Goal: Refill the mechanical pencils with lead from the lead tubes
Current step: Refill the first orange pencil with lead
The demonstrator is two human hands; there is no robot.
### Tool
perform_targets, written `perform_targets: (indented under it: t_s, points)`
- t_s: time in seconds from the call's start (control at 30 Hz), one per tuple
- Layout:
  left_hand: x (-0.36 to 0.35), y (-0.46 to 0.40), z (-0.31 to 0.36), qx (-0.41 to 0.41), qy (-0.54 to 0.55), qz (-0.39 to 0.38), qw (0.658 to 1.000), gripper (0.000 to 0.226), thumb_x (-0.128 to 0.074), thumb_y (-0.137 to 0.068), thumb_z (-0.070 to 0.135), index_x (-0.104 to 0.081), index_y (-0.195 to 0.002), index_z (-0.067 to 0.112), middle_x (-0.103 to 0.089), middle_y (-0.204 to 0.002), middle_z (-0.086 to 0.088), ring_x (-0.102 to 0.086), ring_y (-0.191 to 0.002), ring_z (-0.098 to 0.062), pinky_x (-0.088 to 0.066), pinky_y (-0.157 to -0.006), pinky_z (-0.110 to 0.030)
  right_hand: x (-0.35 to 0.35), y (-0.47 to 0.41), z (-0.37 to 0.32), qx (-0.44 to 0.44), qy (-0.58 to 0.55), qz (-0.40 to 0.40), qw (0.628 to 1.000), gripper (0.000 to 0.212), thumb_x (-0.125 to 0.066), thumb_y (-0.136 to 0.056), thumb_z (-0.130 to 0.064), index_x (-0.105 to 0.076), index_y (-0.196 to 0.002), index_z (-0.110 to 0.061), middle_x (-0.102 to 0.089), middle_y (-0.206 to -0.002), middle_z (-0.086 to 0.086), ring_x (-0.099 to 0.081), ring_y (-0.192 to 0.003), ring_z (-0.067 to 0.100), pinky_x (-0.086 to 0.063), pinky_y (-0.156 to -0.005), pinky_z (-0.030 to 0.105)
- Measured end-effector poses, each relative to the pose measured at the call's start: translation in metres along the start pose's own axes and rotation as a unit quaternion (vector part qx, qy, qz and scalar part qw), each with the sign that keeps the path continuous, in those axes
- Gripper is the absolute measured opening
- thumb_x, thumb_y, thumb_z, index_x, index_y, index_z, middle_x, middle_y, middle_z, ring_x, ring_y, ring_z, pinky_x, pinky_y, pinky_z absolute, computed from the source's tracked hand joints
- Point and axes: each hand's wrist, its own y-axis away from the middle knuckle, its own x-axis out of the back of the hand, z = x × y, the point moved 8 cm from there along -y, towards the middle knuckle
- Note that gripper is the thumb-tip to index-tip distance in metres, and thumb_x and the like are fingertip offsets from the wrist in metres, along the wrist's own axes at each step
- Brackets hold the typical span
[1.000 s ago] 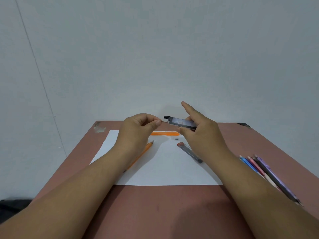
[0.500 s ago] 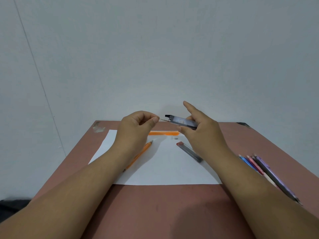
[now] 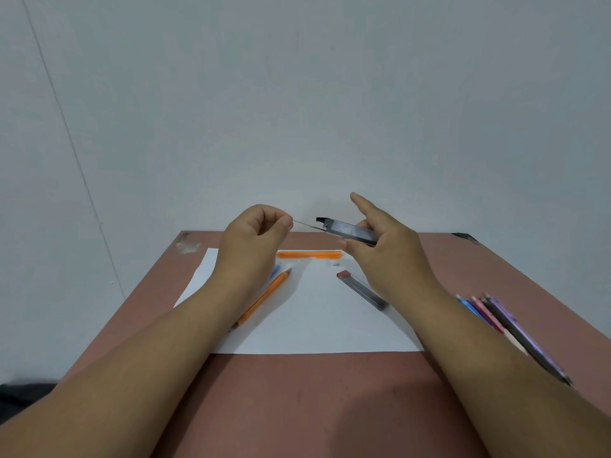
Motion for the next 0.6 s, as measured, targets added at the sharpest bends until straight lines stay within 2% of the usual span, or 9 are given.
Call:
perform_targets:
  t_s: [0.1,0.2,0.27,0.37,0.5,0.6]
  points:
    - [0.002,-0.002,-0.003,0.012,-0.005,0.014,1.000,0.012,-0.056,-0.101,0.025,-0.066,-0.093,0.023,-0.070,-0.098,0.003,-0.064,-0.093,-0.011,-0.051,-0.076,-0.025,0.000,-0.001,0.001,0.002,0.001,0.001,1.000,0.064,-0.066,-0.097,-0.009,-0.044,-0.150,-0.037,-0.057,-0.099,0.000,-0.054,-0.076,0.006,-0.041,-0.055,0.000]
    - [0.005,-0.004,-0.005,0.021,-0.003,0.028,0.999,0.013,-0.053,-0.101,0.023,-0.064,-0.093,0.023,-0.069,-0.103,0.000,-0.064,-0.098,-0.020,-0.052,-0.075,-0.026,0.001,-0.003,0.004,0.002,0.012,0.006,1.000,0.064,-0.067,-0.097,-0.011,-0.045,-0.149,-0.040,-0.058,-0.098,-0.004,-0.054,-0.076,0.006,-0.041,-0.058,0.000]
    - [0.008,-0.004,-0.005,0.023,-0.004,0.040,0.999,0.014,-0.051,-0.102,0.022,-0.063,-0.094,0.022,-0.069,-0.103,0.001,-0.064,-0.098,-0.020,-0.052,-0.074,-0.026,0.001,-0.004,0.007,0.004,0.025,0.013,1.000,0.064,-0.068,-0.096,-0.014,-0.046,-0.149,-0.041,-0.057,-0.095,-0.008,-0.055,-0.077,0.004,-0.040,-0.063,0.001]
    - [0.010,-0.002,0.000,0.012,0.026,0.044,0.999,0.015,-0.049,-0.103,0.020,-0.061,-0.094,0.022,-0.070,-0.103,0.009,-0.065,-0.095,-0.012,-0.049,-0.077,-0.027,0.002,-0.005,0.010,0.000,0.027,0.018,0.999,0.063,-0.069,-0.096,-0.018,-0.045,-0.150,-0.041,-0.057,-0.093,-0.009,-0.055,-0.077,0.004,-0.040,-0.064,0.001]
    - [0.002,0.005,0.012,-0.035,0.058,-0.004,0.998,0.016,-0.051,-0.104,0.019,-0.059,-0.091,0.024,-0.073,-0.107,0.013,-0.065,-0.099,-0.010,-0.049,-0.077,-0.027,0.003,-0.005,0.009,-0.002,0.023,0.022,0.999,0.061,-0.069,-0.097,-0.021,-0.046,-0.150,-0.039,-0.055,-0.088,-0.008,-0.052,-0.072,0.006,-0.040,-0.060,0.003]
    - [-0.006,0.011,0.019,-0.084,0.038,-0.046,0.995,0.014,-0.053,-0.104,0.019,-0.060,-0.093,0.023,-0.073,-0.112,0.016,-0.063,-0.108,-0.012,-0.049,-0.092,-0.034,0.003,-0.004,0.008,-0.003,0.011,0.025,1.000,0.058,-0.069,-0.097,-0.022,-0.048,-0.148,-0.039,-0.053,-0.087,-0.009,-0.053,-0.074,0.006,-0.040,-0.059,0.002]
